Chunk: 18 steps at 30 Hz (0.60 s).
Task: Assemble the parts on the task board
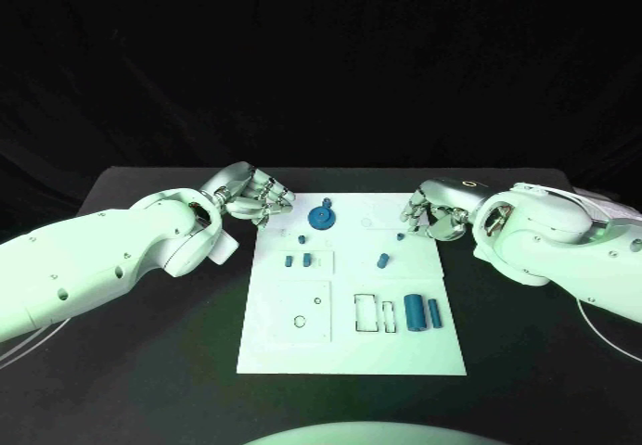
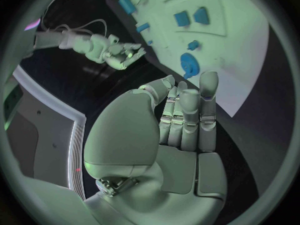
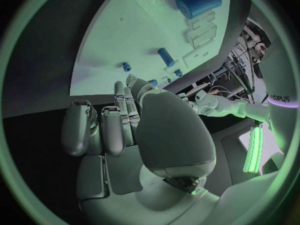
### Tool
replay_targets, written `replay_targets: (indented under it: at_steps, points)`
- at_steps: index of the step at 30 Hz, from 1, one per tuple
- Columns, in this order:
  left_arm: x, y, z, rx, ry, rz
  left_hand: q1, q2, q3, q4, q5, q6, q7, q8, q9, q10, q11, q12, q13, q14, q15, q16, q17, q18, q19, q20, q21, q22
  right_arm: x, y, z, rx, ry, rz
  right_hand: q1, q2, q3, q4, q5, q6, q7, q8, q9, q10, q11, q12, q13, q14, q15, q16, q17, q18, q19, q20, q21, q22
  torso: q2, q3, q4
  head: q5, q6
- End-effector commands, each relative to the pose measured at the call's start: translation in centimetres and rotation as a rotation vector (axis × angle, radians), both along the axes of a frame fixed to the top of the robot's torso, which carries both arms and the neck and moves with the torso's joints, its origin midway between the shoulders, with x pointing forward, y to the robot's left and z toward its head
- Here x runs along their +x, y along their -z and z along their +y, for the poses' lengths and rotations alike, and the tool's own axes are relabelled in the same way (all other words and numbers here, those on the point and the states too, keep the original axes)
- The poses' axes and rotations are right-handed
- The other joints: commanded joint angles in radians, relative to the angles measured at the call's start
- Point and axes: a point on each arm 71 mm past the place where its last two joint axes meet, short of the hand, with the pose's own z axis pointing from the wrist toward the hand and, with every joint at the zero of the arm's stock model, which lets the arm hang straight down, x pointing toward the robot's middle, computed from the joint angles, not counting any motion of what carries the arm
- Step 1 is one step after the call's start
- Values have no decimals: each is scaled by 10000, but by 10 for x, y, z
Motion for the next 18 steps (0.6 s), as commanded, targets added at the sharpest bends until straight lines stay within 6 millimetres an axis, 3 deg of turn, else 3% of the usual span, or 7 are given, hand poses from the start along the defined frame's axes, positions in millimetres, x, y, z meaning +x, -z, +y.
replay_targets:
  at_steps: [1, 5, 12, 18]
  points:
    - [-4, -1, 9, -4916, -1371, 1460, -106, 4, -147, 10, -29, -28, 29, 6, -11, -57, -11, 96, 23, -96, 6, -65, -130, 191, -82, 5, -184, -132, 1, 5, 3, -1563, -115, -425, -46, -103, 110, 3, -56, 9, -44, -76, -16, 35, -19, -89, -161, 530, -56, -62, -63, 96, -77, -26, -70, -64, 5, -3, 14, -25, 18]
    - [-13, 2, 12, -5818, -1440, 1960, -93, 58, -305, -11, -27, -2, 9, 35, -6, -25, -37, 213, 54, -151, -10, -99, -229, 205, -120, 4, -325, -233, 1, 10, 8, -1765, -216, -348, -117, -161, 255, -33, -92, -12, -50, -91, -26, 44, -19, -162, -420, 531, -80, -107, -115, 101, -77, -50, -116, -115, -9, -15, 41, -27, 12]
    - [-19, 4, 11, -6337, -1409, 2265, -75, 85, -406, -34, -23, 24, -5, 60, -2, -14, -54, 287, 74, -192, -19, -131, -316, 224, -154, -3, -455, -330, 1, 15, 18, -1825, -431, -249, -148, -171, 374, -72, -96, -19, -51, -90, -29, 66, -18, -197, -602, 533, -85, -134, -146, 103, -73, -59, -143, -142, 11, -9, -5, 28, 23]
    - [-20, 3, 10, -6454, -1362, 2359, -67, 93, -442, -44, -22, 28, -7, 66, -2, -17, -57, 310, 79, -207, -22, -143, -346, 234, -175, -5, -524, -382, 2, 19, 22, -1890, -493, -121, -153, -154, 440, -94, -85, -13, -48, -87, -28, 82, -17, -206, -681, 533, -85, -145, -158, 104, -72, -62, -156, -157, 8, -1, 15, 9, -16]
